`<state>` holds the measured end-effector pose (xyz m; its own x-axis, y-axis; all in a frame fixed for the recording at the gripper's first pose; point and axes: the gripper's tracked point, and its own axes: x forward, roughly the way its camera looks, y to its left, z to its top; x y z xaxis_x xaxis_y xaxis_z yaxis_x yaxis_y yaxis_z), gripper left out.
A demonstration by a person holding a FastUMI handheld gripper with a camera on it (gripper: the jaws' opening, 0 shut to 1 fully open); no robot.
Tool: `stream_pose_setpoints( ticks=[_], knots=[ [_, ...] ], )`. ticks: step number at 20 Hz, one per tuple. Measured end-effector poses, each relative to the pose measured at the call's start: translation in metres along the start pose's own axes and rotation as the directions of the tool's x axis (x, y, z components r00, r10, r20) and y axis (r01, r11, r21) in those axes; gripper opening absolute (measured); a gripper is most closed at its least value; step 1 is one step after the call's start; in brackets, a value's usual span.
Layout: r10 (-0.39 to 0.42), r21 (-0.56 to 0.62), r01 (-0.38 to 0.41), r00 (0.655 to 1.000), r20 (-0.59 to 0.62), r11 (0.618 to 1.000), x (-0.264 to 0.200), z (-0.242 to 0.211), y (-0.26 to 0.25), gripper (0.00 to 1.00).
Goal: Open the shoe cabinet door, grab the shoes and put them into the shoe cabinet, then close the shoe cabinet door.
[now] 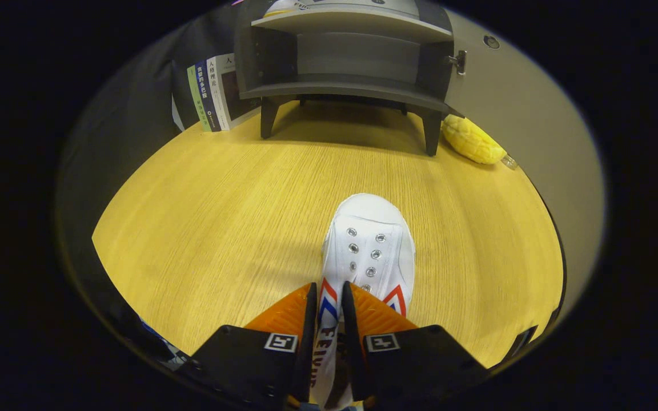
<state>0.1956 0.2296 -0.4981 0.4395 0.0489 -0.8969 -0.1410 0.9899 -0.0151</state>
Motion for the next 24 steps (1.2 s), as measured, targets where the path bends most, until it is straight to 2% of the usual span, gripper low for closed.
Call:
stream_pose_setpoints(
  ticks=[4, 5, 10, 15, 20, 24],
  knots=[
    [0.048, 0.069, -0.048, 0.999, 0.007, 0.996, -0.002, 0.001, 0.002, 0.05],
    [0.057, 0.064, -0.058, 0.998, 0.02, 0.996, -0.004, 0.0, 0.003, 0.02],
    [0.102, 0.177, -0.118, 0.99, 0.101, 0.977, -0.015, 0.021, -0.004, 0.01],
    [0.122, 0.233, -0.158, 0.979, 0.161, 0.96, -0.025, 0.047, -0.004, 0.01],
    [0.172, 0.275, -0.243, 0.951, 0.256, 0.93, -0.046, 0.088, 0.01, 0.01],
    [0.188, 0.273, -0.292, 0.918, 0.349, 0.917, -0.073, 0.139, 0.017, 0.01]
  ],
)
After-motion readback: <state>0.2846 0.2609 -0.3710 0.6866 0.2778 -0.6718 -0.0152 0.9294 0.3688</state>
